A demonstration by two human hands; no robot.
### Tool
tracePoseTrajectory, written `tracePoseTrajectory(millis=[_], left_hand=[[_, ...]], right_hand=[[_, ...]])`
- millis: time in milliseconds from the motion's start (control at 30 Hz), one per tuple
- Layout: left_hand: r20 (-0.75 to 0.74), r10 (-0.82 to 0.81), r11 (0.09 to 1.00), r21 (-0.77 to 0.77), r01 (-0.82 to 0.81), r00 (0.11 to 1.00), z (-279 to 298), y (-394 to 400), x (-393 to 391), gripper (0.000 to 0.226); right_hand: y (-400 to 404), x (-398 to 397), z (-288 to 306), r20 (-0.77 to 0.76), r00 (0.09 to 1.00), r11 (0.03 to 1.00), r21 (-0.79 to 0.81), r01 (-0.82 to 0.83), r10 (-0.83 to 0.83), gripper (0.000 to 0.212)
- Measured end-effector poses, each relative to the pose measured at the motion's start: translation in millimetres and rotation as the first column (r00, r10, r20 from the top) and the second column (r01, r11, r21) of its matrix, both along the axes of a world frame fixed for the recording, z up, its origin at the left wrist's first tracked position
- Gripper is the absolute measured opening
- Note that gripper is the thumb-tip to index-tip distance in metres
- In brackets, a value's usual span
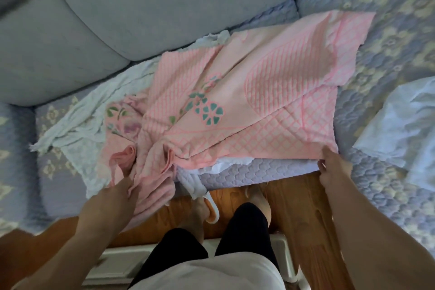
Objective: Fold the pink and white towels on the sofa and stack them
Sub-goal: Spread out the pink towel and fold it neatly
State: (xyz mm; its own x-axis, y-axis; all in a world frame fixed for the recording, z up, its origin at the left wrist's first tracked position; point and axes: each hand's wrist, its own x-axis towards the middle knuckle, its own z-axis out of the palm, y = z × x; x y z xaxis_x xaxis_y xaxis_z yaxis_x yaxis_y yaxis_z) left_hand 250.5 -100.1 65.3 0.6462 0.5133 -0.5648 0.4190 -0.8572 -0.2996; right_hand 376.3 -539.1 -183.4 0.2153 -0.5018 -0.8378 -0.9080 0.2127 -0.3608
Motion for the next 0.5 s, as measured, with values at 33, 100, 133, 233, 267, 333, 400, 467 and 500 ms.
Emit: tracePoseTrajectory(millis=[33,100,133,233,267,333,400,467,500], left_hand=[[-0.006,0.021,0.999,0.029,-0.021,1.0,3.4,10.3,-3.5,0.031],[-0.007,0.091,0.994,0.052,-0.091,0.996,16.4,29.3,-8.6,0.034],[0.011,0.124,0.99,0.061,-0.124,0.992,24.1,37.2,-9.3,0.034],[0.16,0.235,0.97,0.025,-0.242,0.959,49.5,61.1,1.2,0.027],[0.213,0.288,0.955,0.005,-0.296,0.934,61.9,69.1,11.8,0.026],[0.324,0.319,0.942,-0.001,-0.337,0.891,84.2,108.2,35.9,0.031],[0.474,0.304,0.938,0.002,-0.346,0.826,113.7,151.8,66.9,0.036],[0.63,0.385,0.892,-0.065,-0.448,0.675,149.0,192.0,98.2,0.031],[0.707,0.398,0.873,-0.095,-0.479,0.585,166.6,203.9,111.8,0.026]], right_hand=[[3.5,2.2,19.2,-0.033,0.999,0.994,-0.106,0.0,-0.004,0.031],[7.9,6.0,50.2,-0.07,0.976,0.921,-0.324,-0.216,0.205,0.042],[7.9,7.7,67.5,-0.035,0.942,0.861,-0.396,-0.319,0.333,0.043],[17.1,24.8,132.4,0.095,0.869,0.778,-0.5,-0.38,0.486,0.037],[23.4,38.4,154.4,0.168,0.849,0.776,-0.522,-0.356,0.502,0.035],[40.2,78.9,215.8,0.296,0.788,0.776,-0.539,-0.329,0.539,0.035],[50.3,127.8,283.8,0.42,0.771,0.816,-0.537,-0.214,0.479,0.032],[51.5,172.5,348.5,0.554,0.727,0.841,-0.539,-0.059,0.406,0.029],[53.6,188.5,379.9,0.637,0.679,0.857,-0.516,0.021,0.367,0.028]])
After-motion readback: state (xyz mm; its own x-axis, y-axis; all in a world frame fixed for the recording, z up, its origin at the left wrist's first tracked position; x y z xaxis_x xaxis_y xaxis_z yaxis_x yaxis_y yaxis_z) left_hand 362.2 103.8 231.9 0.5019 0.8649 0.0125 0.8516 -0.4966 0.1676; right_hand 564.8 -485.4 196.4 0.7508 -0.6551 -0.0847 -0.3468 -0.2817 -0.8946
